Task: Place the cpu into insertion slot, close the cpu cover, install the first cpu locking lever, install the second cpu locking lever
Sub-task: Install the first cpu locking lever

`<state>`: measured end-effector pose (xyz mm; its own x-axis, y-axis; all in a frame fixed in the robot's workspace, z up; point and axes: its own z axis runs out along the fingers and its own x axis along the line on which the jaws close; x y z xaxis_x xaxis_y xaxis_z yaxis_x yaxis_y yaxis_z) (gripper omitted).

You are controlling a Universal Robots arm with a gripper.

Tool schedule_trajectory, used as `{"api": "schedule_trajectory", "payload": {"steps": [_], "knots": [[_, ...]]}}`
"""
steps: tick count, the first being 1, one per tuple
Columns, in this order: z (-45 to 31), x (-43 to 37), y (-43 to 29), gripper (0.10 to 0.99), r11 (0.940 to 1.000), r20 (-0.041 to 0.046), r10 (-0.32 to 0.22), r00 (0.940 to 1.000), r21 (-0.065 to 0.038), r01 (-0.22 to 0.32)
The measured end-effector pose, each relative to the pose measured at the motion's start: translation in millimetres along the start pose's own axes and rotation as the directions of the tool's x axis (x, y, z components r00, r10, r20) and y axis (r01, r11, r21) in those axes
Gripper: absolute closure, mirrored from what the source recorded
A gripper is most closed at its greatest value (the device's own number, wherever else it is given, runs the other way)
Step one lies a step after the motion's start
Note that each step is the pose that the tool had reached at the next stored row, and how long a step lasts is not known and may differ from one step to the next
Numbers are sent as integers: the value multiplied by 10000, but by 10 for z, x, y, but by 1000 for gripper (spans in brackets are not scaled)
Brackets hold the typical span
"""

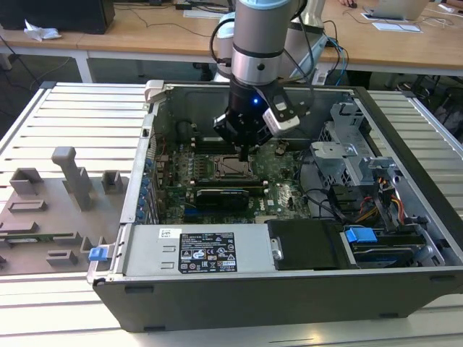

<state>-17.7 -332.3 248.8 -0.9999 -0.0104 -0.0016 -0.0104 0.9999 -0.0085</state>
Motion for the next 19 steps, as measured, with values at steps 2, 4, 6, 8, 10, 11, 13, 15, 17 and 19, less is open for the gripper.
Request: {"api": "schedule_trajectory", "payload": {"steps": [2, 4, 6, 8, 10, 11, 13, 15, 17, 19], "knots": [[-49, 0, -1, 980, 10000, 0, 0, 10000, 1, 0], [-88, 0, -1, 980, 10000, 0, 0, 10000, 1, 0], [-112, 0, -1, 980, 10000, 0, 0, 10000, 1, 0], [-134, 0, -1, 980, 10000, 0, 0, 10000, 1, 0], [-164, 0, -1, 980, 10000, 0, 0, 10000, 1, 0], [-224, 0, -2, 980, 10000, 0, 1, 10000, 2, -1], [-256, 0, -2, 980, 10000, 0, 0, 10000, 2, 0], [-290, 0, -2, 980, 10000, 0, 0, 10000, 2, 0], [-298, -1, -2, 980, 10000, 2, 0, 10000, -3, 0], [-300, 0, -3, 980, 10000, 0, 0, 10000, 1, 0]]}}
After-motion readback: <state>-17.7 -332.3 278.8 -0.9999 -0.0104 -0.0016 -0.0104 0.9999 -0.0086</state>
